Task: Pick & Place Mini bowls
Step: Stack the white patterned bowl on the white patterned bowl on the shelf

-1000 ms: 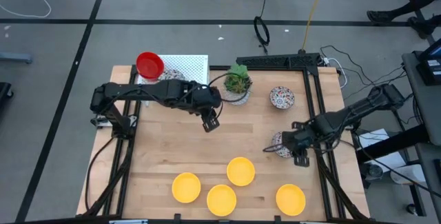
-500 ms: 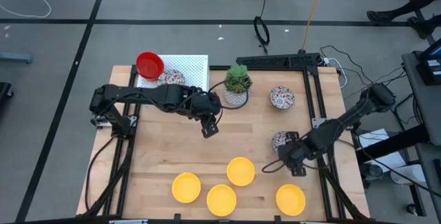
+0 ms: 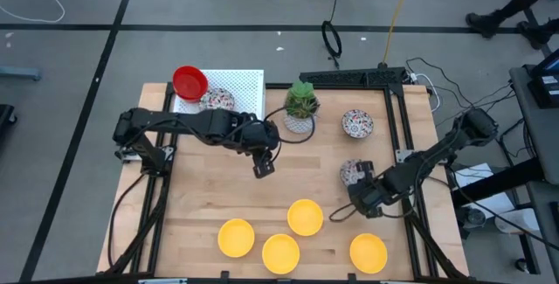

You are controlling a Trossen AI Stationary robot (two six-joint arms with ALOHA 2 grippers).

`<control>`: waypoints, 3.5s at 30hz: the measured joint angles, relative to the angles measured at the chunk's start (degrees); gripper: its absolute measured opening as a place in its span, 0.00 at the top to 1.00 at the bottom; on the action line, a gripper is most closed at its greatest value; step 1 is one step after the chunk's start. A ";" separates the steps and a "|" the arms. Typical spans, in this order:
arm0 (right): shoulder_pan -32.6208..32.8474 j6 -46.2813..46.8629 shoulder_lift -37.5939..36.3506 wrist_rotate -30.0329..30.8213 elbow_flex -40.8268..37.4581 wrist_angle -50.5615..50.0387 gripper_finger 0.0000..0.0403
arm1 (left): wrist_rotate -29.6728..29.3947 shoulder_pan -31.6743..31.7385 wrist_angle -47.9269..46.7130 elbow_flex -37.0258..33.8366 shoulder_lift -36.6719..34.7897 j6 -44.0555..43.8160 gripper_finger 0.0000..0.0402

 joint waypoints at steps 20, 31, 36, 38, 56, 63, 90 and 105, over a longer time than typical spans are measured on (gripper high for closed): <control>-23.75 -32.13 19.58 -1.56 15.27 29.79 0.98 | 0.07 -3.38 -14.47 0.00 0.00 -5.02 0.62; -25.89 -36.95 31.35 -6.10 28.92 29.52 0.98 | 0.07 -5.34 -17.12 0.00 0.00 -6.83 0.62; -25.89 -35.38 31.66 -6.05 29.32 29.31 0.95 | 0.04 -5.65 -17.03 0.00 0.00 -7.15 0.62; -25.89 -34.67 31.66 -6.06 29.32 29.33 0.90 | 0.02 -5.64 -16.97 0.00 0.00 -7.56 0.62; -22.38 -29.03 19.54 -5.88 28.25 17.21 0.63 | -5.14 -5.90 -13.00 -0.26 0.00 -8.10 0.62; -21.28 -21.00 4.09 -5.88 18.72 11.73 0.65 | -6.68 -6.11 -0.71 -4.16 -0.04 -1.96 0.61; -21.35 -9.97 -27.03 -5.62 -10.97 20.82 0.64 | 1.50 -5.26 50.87 -37.58 1.76 11.56 0.47; -21.35 -10.22 -27.03 -5.60 -10.97 23.04 0.64 | 1.03 -4.77 52.22 -37.88 9.60 19.93 0.64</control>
